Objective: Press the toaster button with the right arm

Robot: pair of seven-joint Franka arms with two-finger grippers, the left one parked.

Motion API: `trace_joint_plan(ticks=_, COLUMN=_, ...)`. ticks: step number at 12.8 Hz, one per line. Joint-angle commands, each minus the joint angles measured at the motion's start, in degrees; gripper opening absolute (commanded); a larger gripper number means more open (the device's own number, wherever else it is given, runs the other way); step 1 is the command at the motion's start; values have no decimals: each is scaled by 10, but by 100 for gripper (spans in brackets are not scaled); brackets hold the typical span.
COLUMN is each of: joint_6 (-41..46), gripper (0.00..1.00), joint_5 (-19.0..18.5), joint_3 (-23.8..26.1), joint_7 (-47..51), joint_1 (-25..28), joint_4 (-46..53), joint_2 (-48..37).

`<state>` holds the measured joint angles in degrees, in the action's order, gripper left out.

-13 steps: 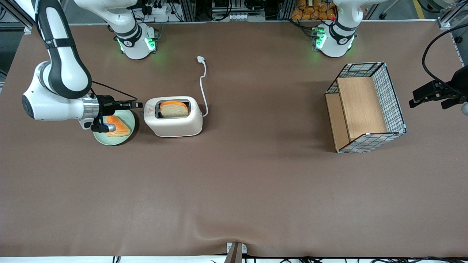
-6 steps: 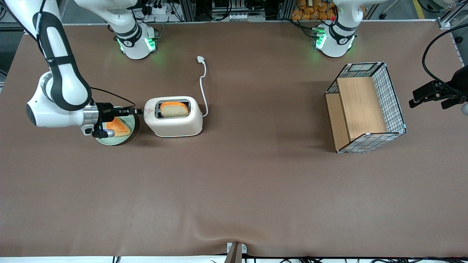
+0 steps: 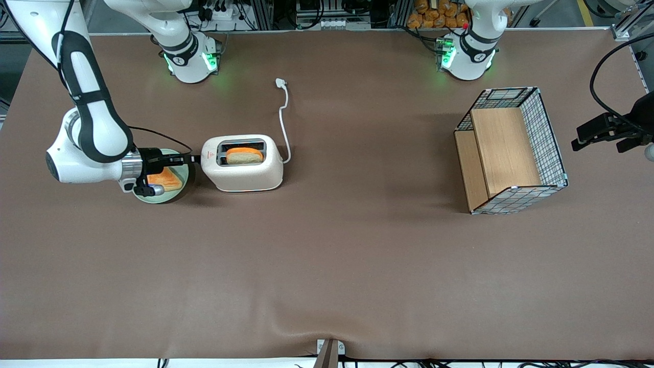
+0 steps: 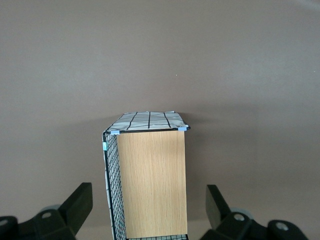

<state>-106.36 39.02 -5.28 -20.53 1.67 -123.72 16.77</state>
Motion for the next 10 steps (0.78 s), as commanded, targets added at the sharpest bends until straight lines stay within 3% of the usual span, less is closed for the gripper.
trace_joint_plan(ticks=1, joint_6=-25, gripper=0, joint_5=23, joint_3=4, joint_7=-34, joint_1=-3, joint_4=-2, joint_2=30)
trace_joint_plan(ticks=10, joint_6=-45, gripper=0, joint_5=62, joint_3=4, joint_7=-109, joint_1=-24, joint_4=-2, joint_2=85)
